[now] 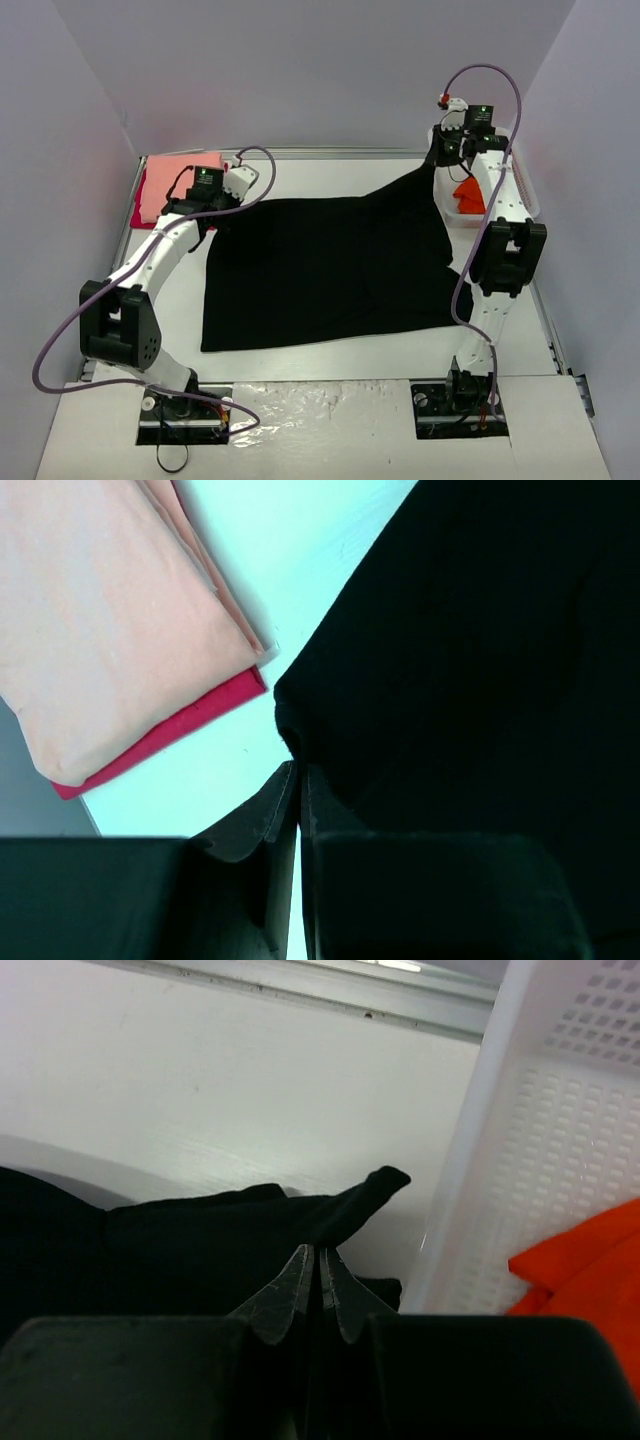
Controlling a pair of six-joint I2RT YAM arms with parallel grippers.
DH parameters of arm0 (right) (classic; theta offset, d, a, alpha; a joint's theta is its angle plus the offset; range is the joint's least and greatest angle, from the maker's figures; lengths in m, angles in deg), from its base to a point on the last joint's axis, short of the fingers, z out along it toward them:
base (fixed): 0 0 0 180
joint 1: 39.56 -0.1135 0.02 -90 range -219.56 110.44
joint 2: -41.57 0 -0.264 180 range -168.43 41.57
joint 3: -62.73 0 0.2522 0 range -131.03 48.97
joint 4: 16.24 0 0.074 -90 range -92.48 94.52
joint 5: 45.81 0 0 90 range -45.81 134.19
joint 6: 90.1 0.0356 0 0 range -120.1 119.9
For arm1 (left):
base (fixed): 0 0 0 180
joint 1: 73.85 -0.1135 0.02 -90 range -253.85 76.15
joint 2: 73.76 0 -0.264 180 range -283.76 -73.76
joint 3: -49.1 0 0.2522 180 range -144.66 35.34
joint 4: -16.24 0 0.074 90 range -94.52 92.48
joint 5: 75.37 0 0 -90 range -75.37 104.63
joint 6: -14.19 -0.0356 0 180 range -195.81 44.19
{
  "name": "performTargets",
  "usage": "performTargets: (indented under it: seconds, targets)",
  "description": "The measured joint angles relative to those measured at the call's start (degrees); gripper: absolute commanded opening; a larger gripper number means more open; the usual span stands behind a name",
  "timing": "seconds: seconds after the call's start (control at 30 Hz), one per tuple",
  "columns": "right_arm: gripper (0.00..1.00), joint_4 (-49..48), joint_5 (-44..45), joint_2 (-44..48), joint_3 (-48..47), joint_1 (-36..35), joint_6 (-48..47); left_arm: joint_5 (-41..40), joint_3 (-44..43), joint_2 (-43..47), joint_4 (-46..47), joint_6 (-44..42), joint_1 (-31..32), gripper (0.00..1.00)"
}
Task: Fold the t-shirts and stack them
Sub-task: Fold the other side of the tshirt into a rectangle
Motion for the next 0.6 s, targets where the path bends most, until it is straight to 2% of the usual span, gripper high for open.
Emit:
performTargets:
  seconds: [0.37,0.6]
  targets:
    - [0.00,4.17,0.04,16.85,16.35,1.22,-3.72,3.19,12.52,10.16,0.39,-3.19,-1.97,0.02]
    - [0.00,6.40,0.74,21.86,24.65,1.81,-6.19,4.87,14.40,15.89,0.31,-5.01,-5.46,0.02]
